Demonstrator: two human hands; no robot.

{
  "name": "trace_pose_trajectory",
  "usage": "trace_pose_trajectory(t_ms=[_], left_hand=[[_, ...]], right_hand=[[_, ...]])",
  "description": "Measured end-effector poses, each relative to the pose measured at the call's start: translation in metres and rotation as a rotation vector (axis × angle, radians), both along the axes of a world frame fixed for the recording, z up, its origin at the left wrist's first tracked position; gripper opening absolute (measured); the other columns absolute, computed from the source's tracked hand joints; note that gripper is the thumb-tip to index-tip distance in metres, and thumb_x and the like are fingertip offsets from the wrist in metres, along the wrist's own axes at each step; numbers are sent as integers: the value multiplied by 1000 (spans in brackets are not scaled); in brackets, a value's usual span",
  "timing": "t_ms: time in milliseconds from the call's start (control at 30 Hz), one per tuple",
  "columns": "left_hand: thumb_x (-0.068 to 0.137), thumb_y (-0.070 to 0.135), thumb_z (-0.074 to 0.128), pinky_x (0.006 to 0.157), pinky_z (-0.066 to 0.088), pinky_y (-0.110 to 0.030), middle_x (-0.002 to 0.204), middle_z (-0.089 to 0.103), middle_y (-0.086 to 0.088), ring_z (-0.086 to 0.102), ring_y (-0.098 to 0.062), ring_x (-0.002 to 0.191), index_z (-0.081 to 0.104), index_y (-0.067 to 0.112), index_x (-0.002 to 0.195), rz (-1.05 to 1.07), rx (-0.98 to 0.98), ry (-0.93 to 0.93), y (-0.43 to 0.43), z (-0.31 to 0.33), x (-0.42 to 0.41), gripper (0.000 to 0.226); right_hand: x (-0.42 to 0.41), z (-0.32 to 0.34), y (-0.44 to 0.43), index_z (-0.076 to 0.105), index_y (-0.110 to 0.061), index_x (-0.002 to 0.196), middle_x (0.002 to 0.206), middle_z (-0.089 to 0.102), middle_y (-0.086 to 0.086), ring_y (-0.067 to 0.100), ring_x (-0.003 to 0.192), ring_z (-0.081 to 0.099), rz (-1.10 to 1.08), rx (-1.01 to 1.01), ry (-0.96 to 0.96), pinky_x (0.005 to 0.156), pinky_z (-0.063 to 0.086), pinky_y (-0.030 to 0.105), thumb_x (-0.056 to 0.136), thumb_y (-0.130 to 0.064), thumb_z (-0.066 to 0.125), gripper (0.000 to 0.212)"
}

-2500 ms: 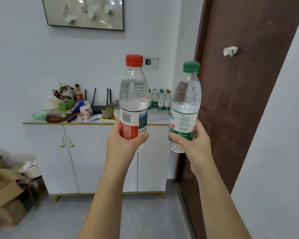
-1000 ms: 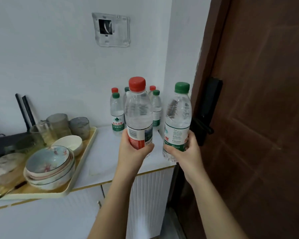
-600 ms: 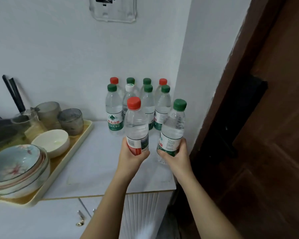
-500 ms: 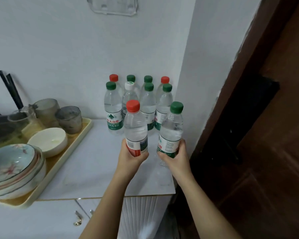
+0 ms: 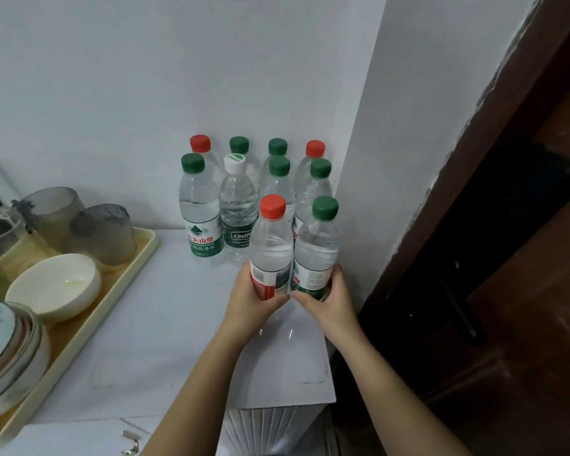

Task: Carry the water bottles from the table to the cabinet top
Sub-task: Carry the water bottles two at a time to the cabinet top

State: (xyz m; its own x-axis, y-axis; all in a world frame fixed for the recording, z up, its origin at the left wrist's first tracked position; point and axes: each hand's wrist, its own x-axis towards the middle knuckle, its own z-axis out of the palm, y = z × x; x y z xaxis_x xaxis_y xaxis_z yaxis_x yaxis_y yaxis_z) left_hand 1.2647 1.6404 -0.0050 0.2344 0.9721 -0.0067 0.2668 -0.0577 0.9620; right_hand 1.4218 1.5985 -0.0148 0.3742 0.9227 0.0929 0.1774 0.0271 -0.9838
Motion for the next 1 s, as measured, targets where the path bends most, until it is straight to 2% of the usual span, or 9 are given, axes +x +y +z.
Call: trace_pose_trajectory(t_ms=[100, 200, 300, 433, 600, 833, 900, 967, 1000], left_hand=[[63, 16, 87, 84, 41, -17, 114, 54, 5, 52, -7, 100, 52, 26, 119, -17, 57, 225, 5, 3, -7, 67], [62, 12, 88, 68, 40, -4, 101, 62, 13, 59, -6, 87, 55, 26, 110, 44, 86, 221, 7, 1, -5, 59], [65, 9, 86, 63, 38, 2, 98, 65, 9, 57, -3, 80, 59, 16, 115, 82, 84, 206, 15, 4, 4, 58], [65, 12, 87, 61, 38, 1, 106, 70, 0, 56, -8, 81, 59, 12, 117, 80, 99, 253, 22, 4, 10, 58], [65, 15, 87, 69, 38, -15, 110, 71, -3, 65, -19, 94, 58, 10, 118, 65, 90, 287, 26, 4, 12, 61], [65, 17, 87, 69, 35, -13, 112, 70, -5, 64, -21, 100, 57, 8, 120, 38, 76, 300, 31, 5, 10, 63], [66, 18, 87, 72, 37, -14, 112, 70, -4, 64, -21, 101, 56, 9, 121, 39, 69, 294, 30, 6, 10, 64], [67, 20, 86, 77, 40, -18, 116, 68, -2, 63, -21, 106, 54, 13, 126, 42, 56, 287, 26, 5, 8, 68], [68, 23, 86, 83, 42, -20, 122, 65, -2, 61, -21, 112, 50, 14, 132, 42, 55, 296, 23, 4, 7, 74]], right_hand=[[5, -5, 3, 52, -33, 117, 120, 66, -3, 9, 112, 65, 0, -25, -45, 95, 53, 29, 66, -2, 84, 68], [5, -11, 4, 53, -26, 122, 119, 68, -8, 7, 111, 65, -63, -47, -37, 94, 53, 32, 65, -5, 86, 68], [4, -11, 11, 56, -27, 116, 115, 69, -8, 5, 108, 66, -103, -66, -87, 91, 52, 25, 68, -9, 86, 60], [8, -8, 19, 57, -26, 113, 110, 69, -9, 0, 103, 66, -108, -76, -114, 82, 49, 9, 72, -9, 84, 52], [15, -14, 23, 55, -34, 110, 114, 68, -11, 3, 107, 65, -62, -102, -83, 95, 52, 30, 75, -6, 80, 51], [14, -10, 24, 51, -32, 116, 117, 65, -9, 7, 112, 63, -27, -115, -84, 101, 50, 37, 79, -4, 77, 53], [13, -4, 23, 49, -29, 116, 116, 63, -11, 7, 112, 62, -21, -136, -96, 100, 50, 29, 80, -3, 76, 52], [11, 2, 18, 46, -20, 125, 121, 61, -7, 9, 115, 58, -9, -190, -133, 92, 46, 11, 81, -6, 76, 55], [9, 3, 14, 43, -13, 134, 129, 59, -3, 9, 119, 56, -1, -222, -159, 90, 43, 7, 82, -9, 76, 62]])
